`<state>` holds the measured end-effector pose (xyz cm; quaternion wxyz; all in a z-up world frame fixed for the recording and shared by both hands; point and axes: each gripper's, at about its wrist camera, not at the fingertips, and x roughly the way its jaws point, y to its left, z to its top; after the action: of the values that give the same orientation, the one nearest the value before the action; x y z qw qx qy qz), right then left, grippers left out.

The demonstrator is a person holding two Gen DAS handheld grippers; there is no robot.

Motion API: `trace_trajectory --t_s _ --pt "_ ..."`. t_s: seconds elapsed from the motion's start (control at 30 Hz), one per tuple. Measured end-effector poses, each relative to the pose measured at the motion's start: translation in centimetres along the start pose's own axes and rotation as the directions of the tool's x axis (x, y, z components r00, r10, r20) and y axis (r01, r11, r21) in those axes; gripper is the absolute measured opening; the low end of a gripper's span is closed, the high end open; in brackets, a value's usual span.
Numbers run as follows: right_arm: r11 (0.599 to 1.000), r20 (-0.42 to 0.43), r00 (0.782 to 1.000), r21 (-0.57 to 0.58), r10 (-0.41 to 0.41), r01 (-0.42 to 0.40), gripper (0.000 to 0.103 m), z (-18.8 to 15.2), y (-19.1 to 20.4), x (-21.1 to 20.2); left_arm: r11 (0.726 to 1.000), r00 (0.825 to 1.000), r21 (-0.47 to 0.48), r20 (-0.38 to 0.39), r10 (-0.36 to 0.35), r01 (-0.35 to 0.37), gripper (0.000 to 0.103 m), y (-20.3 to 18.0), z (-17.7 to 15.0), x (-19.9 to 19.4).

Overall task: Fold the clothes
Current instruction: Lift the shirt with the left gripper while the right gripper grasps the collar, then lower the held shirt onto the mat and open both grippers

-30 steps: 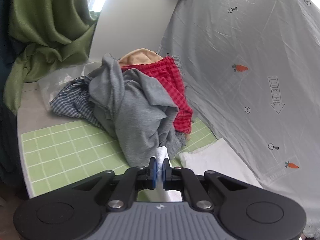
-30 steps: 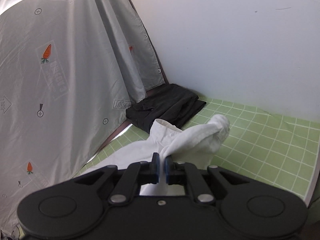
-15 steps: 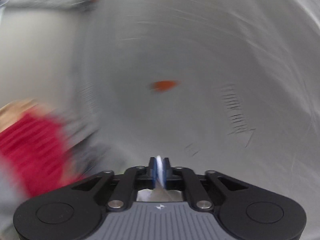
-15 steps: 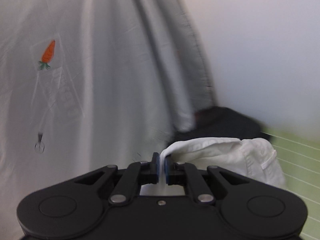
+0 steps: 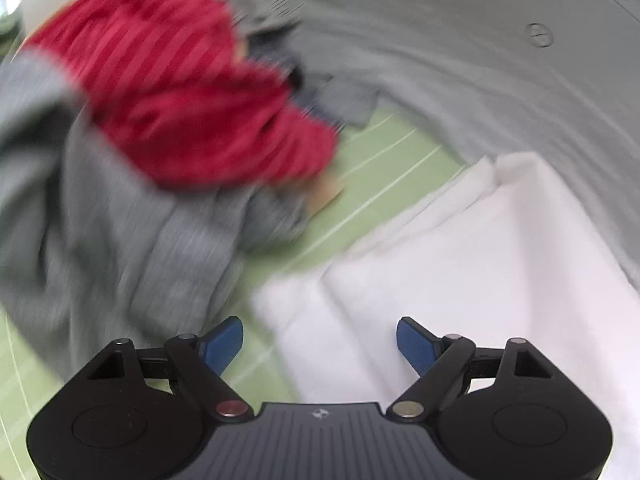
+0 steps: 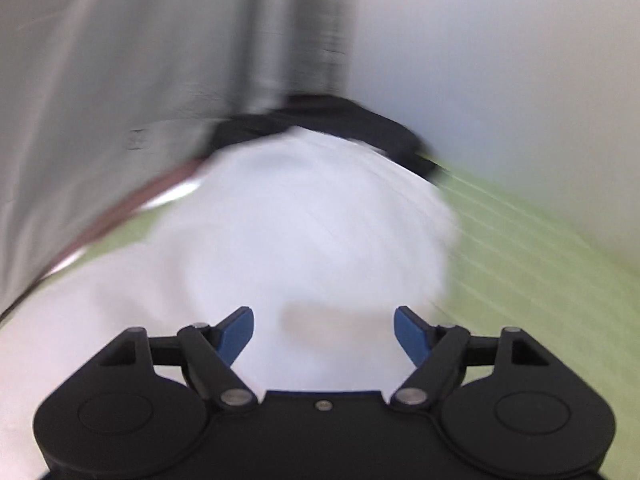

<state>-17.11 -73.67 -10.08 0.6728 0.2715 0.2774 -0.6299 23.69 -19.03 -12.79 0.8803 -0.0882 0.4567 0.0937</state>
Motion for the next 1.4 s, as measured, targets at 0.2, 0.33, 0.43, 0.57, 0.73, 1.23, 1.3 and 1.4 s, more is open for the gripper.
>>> trace_trajectory --t_s 0.2,0.33,0.43,0.57,0.73,1.23,1.3,1.4 --pt "0.991 -0.158 0.986 0.129 0.054 -0.033 0.083 -3.0 -2.3 2.2 0.996 0.998 -0.049 -0.004 -0.069 0.068 0.085 -0.1 -1.2 0.9" --pt "0.977 -0.188 0.972 0.185 0.138 -0.103 0.072 -3.7 -2.1 3.0 0.997 0.999 -0.058 0.027 -0.041 0.042 0.066 -1.1 -0.8 1.3" --pt "0.987 -0.17 0.976 0.1 0.138 -0.123 0.018 -3.7 -1.5 3.2 0.996 1.0 -0.085 0.015 -0.025 0.026 0.003 -0.6 -0.5 1.1" --pt "0.989 -0.152 0.978 0.007 0.144 -0.145 0.006 -3.5 -2.5 2.9 0.99 0.995 -0.106 -0.018 -0.093 0.091 0.003 2.5 -1.7 -0.6" --pt "0.987 -0.128 0.981 -0.06 0.142 -0.151 0.005 -3.9 -5.4 1.7 0.981 0.987 -0.134 -0.056 -0.148 0.139 0.003 7.4 -5.3 -4.0" --pt "0.983 -0.128 0.989 -0.154 0.076 -0.096 0.01 -9.0 -16.9 -3.6 0.978 0.991 -0.184 -0.073 -0.112 0.097 0.016 20.8 -16.1 -14.3" --pt "0.991 -0.139 0.987 -0.098 0.081 -0.095 0.022 -8.8 -17.4 -4.3 0.983 0.993 -0.155 -0.036 -0.109 0.102 0.015 21.1 -15.7 -15.4" --pt "0.987 -0.11 0.988 -0.105 0.107 -0.119 0.048 -8.8 -16.8 -6.4 0.982 0.987 -0.104 0.011 -0.157 0.158 0.017 20.7 -14.7 -16.0"
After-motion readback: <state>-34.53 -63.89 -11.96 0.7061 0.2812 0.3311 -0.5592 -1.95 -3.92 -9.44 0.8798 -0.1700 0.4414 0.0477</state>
